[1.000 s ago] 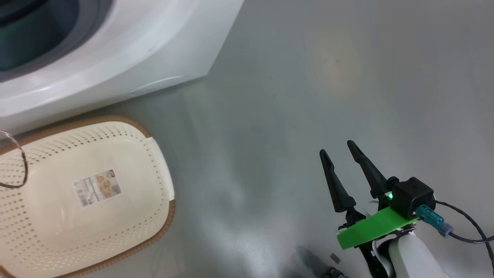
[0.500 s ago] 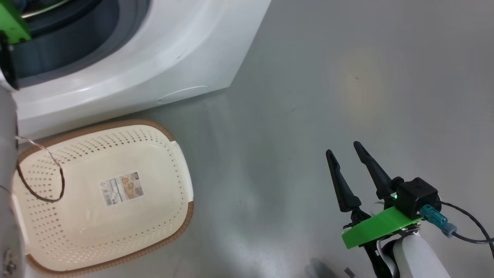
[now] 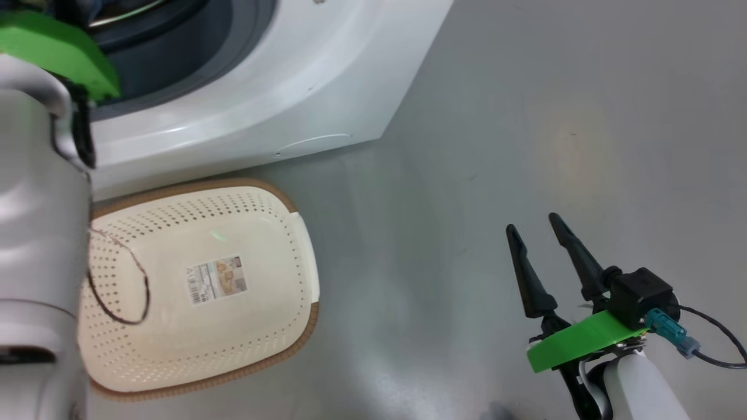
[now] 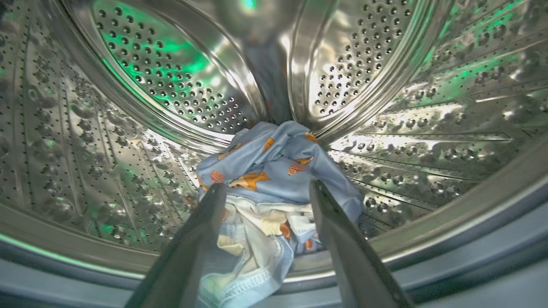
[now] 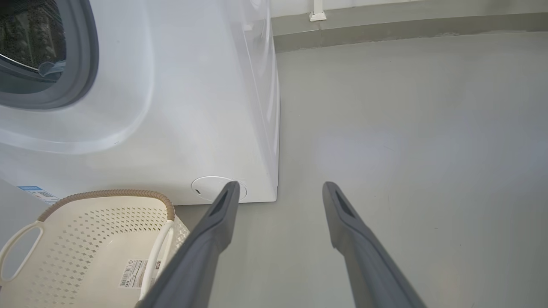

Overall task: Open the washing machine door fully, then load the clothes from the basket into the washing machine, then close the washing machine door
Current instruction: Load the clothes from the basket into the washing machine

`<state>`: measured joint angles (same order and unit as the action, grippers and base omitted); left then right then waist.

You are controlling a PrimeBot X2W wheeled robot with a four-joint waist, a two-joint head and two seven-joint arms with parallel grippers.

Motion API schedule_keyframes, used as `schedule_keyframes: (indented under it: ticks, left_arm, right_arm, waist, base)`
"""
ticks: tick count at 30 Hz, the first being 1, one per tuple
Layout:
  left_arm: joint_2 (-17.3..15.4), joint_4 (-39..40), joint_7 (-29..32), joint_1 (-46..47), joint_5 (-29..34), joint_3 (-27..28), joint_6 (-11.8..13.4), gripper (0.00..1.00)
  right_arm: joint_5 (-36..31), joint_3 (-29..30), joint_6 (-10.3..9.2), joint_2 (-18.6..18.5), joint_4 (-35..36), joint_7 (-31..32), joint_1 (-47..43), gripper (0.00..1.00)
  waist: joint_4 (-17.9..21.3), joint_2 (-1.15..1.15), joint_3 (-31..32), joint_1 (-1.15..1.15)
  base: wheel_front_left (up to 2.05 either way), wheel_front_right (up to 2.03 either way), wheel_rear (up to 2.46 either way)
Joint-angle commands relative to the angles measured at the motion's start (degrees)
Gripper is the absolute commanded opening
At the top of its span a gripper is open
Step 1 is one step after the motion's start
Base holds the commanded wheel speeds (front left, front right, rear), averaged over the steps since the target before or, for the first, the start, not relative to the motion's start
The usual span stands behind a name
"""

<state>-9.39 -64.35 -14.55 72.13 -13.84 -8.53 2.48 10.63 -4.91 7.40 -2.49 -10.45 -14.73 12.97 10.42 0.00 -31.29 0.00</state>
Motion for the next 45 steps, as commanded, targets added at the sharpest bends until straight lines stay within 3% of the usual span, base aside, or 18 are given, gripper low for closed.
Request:
schedule_keyframes:
  ticks: [1, 15, 25, 45]
  left_arm:
    - [-1.64, 1.92, -0.44, -1.67, -0.39, 0.39, -0.82, 1.0]
    - [1.96, 13.82, -0.44, -15.05, -2.05, 0.25, -3.34, 1.0]
    - [2.4, 28.51, -0.44, -28.12, -2.49, 0.23, -3.19, 1.0]
    - [1.24, 64.06, 5.19, -57.31, -5.35, 2.02, 2.74, 1.0]
  right_arm:
    - [-0.57, -1.15, 0.09, -0.39, 1.04, -0.27, -0.96, 1.0]
    - [-1.45, 1.74, 0.09, -0.39, 1.96, -0.27, -1.5, 1.0]
    - [-1.85, 2.53, 0.09, -0.39, 2.02, -0.27, -1.55, 1.0]
    - [-3.71, 5.02, 0.09, -0.41, 3.56, -0.27, -2.03, 1.0]
  waist:
    - [-0.76, 0.0, 0.4, 0.0]
    - [-5.15, 0.0, 1.0, 0.0]
    - [-6.98, 0.0, 1.51, 0.0]
    - [-9.6, 0.0, 1.41, 0.0]
  base:
    - [0.0, 0.0, 0.0]
    - [0.0, 0.0, 0.0]
    - [0.0, 0.0, 0.0]
    - [0.0, 0.0, 0.0]
